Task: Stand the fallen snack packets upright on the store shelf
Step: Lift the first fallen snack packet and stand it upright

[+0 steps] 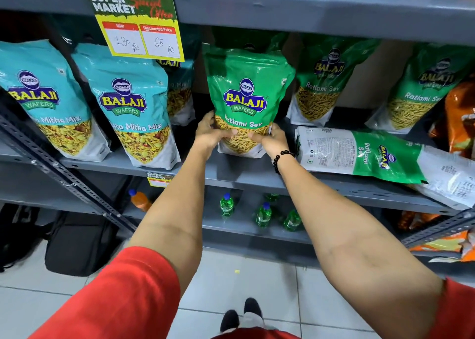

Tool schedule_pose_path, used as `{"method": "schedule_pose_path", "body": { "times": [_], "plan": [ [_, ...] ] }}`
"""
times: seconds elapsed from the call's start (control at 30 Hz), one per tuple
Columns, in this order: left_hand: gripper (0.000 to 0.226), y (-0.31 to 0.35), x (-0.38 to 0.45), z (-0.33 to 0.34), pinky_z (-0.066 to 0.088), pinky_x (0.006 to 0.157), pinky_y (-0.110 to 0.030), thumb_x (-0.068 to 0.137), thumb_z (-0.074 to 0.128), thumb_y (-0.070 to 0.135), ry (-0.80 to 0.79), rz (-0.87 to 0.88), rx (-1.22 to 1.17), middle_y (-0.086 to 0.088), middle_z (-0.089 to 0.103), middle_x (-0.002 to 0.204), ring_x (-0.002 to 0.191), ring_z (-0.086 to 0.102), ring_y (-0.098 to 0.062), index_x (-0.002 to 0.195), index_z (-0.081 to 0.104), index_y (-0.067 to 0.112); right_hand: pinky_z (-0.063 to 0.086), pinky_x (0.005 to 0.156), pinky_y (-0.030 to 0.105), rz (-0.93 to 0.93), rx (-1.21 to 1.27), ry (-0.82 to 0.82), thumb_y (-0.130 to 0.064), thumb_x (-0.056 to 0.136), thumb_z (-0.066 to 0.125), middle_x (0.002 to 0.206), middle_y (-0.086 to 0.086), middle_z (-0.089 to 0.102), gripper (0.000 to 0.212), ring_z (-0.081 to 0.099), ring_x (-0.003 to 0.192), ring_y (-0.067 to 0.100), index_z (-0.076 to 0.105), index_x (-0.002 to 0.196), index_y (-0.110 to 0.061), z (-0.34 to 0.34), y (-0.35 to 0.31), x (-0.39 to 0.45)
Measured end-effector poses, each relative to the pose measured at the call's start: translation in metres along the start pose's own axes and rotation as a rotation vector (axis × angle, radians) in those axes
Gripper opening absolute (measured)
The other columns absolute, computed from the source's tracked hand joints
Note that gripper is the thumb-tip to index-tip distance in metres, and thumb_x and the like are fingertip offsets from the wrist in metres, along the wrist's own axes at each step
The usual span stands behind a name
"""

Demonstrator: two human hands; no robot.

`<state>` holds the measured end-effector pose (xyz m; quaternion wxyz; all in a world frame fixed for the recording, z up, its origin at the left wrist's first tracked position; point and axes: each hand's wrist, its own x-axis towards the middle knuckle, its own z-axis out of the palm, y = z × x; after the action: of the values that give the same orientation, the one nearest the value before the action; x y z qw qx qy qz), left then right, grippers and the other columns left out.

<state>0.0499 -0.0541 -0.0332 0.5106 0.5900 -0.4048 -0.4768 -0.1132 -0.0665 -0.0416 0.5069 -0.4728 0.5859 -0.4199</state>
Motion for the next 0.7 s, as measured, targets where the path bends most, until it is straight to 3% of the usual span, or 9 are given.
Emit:
{"method": "schedule_pose_path", "body": {
  "times": [0.1,0.2,0.37,0.57,0.7],
  "plan": [
    [0.068,-0.008,-0.007,-0.002,0.057,0.076,-0.019,0.064,0.081,-0.005,0.108,0.046,-0.005,-0.018,0.064,0.119,0.1,0.06,-0.021,0.125,0.052,-0.003,0.049,0.101,0.042,-0.02,-0.045,-0.009,-0.015,0.067,0.082,0.124,0.015,0.066,0.06,0.063,0.112,0.027,0.058,0.12,-0.003,0.001,0.0,-0.003],
    [0.073,-0.011,-0.013,-0.01,0.055,0.09,-0.036,0.06,0.087,0.006,0.148,0.04,0.047,-0.018,0.064,0.12,0.102,0.062,-0.024,0.123,0.052,-0.001,0.051,0.098,0.042,-0.047,-0.103,-0.015,-0.021,0.065,0.084,0.119,0.014,0.069,0.058,0.065,0.109,0.026,0.062,0.117,-0.004,0.001,0.003,-0.011],
    [0.071,-0.01,-0.026,-0.022,0.054,0.091,-0.037,0.059,0.087,0.004,0.135,0.03,0.072,-0.013,0.064,0.109,0.099,0.062,-0.023,0.122,0.053,-0.003,0.053,0.097,0.041,-0.064,-0.12,-0.012,-0.022,0.062,0.085,0.113,0.013,0.072,0.054,0.067,0.105,0.025,0.067,0.11,-0.006,0.005,0.003,-0.029],
    [0.073,-0.012,-0.045,-0.033,0.053,0.094,-0.042,0.058,0.086,0.001,0.093,0.033,0.045,-0.02,0.065,0.117,0.105,0.063,-0.029,0.122,0.052,-0.006,0.053,0.096,0.037,-0.069,-0.144,-0.001,-0.025,0.062,0.085,0.112,0.01,0.072,0.052,0.067,0.104,0.024,0.068,0.109,-0.008,0.009,0.004,-0.053],
    [0.096,-0.019,-0.051,-0.041,0.05,0.099,-0.049,0.044,0.092,0.022,0.068,0.025,0.029,-0.019,0.063,0.125,0.115,0.062,-0.032,0.127,0.05,-0.002,0.053,0.096,0.04,-0.068,-0.128,-0.012,-0.025,0.061,0.085,0.11,0.01,0.073,0.052,0.068,0.103,0.023,0.069,0.108,-0.009,0.012,0.007,-0.062]
  ]
}}
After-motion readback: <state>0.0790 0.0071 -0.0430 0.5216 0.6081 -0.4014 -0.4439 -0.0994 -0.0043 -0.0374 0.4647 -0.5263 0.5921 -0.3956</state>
